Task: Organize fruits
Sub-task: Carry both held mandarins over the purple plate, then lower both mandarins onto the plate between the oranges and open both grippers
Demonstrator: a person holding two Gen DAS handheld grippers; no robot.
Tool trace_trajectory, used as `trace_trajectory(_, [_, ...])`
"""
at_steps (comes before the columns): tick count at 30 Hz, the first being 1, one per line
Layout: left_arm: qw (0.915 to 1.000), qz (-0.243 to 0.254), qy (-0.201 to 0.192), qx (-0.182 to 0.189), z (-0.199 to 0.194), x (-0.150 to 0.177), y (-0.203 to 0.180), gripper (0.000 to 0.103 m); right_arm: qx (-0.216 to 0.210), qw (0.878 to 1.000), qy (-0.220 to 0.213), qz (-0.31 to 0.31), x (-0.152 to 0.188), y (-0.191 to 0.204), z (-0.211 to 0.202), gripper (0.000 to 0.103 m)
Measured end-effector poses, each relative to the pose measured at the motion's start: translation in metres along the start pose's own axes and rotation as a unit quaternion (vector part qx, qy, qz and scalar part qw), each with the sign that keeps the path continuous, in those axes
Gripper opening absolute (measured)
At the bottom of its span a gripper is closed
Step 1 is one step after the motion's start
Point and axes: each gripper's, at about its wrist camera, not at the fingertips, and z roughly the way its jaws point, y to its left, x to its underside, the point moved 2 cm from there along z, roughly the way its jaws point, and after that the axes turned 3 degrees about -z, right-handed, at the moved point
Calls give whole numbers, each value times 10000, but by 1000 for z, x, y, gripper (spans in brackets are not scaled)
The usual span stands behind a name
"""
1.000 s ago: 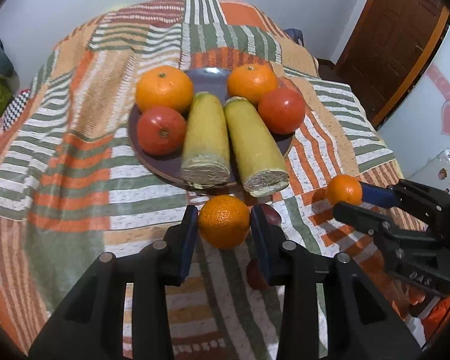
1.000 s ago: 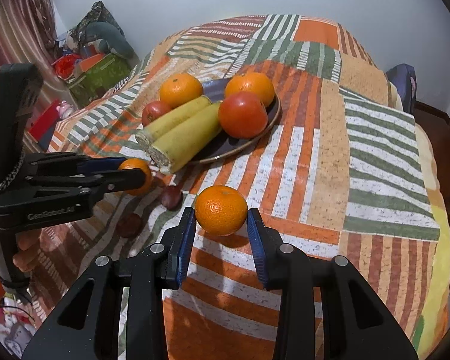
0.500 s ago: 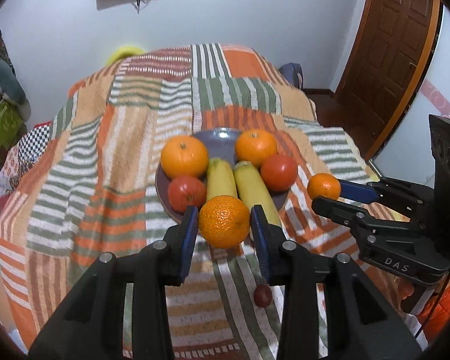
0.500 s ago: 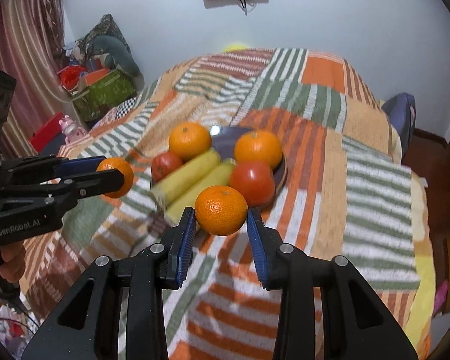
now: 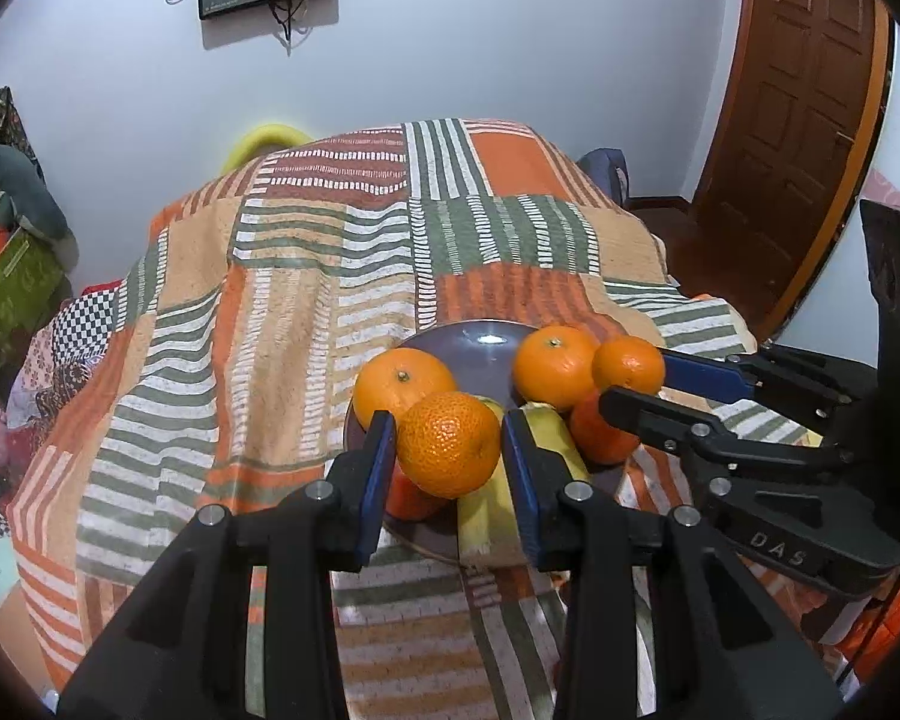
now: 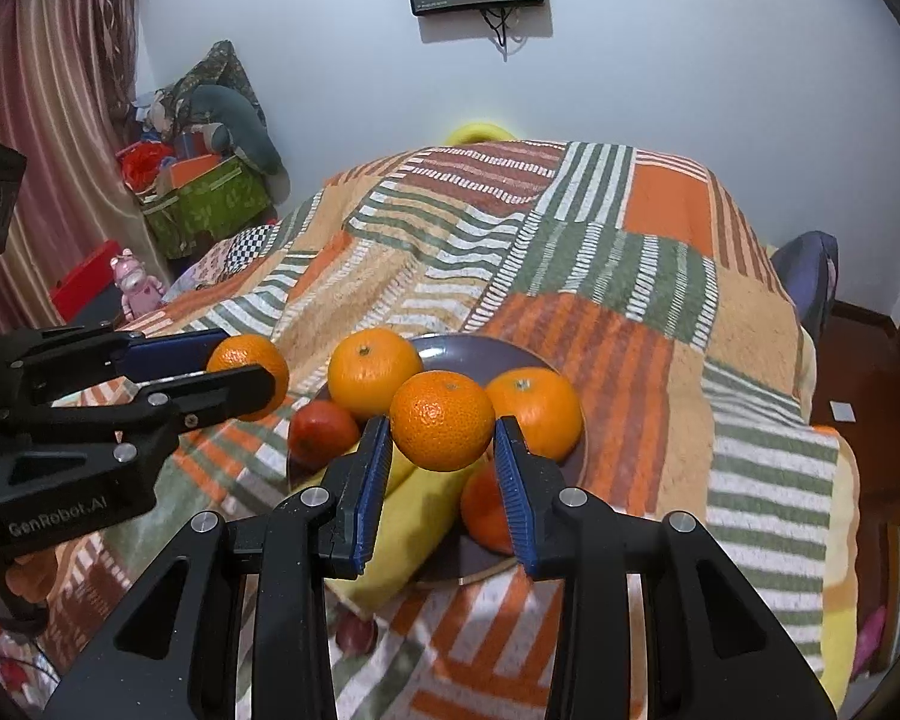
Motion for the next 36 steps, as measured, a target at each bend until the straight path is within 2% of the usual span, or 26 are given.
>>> trace_trajectory(9, [9997, -66, 226, 63, 35, -3, 3, 36, 35, 9995, 311, -60, -4, -6, 40, 32])
trace_trajectory(16, [9987, -302, 401, 14, 58, 2, 12, 36, 89, 9987, 479, -132, -4, -4, 57, 32])
trace_trajectory(21, [9981, -408, 444, 90, 59, 1, 15, 38, 66, 9988, 484, -85, -6, -4, 56, 32])
trace_trajectory(23, [9977, -490, 472, 76, 59, 1, 17, 45, 47, 9986, 533, -56, -6, -5, 56, 33])
trace_trajectory(25, [9973, -554, 473, 92, 56, 2, 20, 48, 20, 9984, 573, 3, -6, -6, 54, 35])
trace_trajectory(27, [9972, -579, 463, 97, 53, 2, 21, 51, -7, 9983, 586, 46, -6, -7, 53, 42])
trace_trajectory(29, [9976, -540, 427, 100, 49, 3, 21, 52, 86, 9986, 517, 13, -6, -7, 48, 47])
trace_trajectory(36, [9992, -270, 287, 22, 23, 9, 12, 53, 135, 9991, 395, -98, -4, 0, 27, 47])
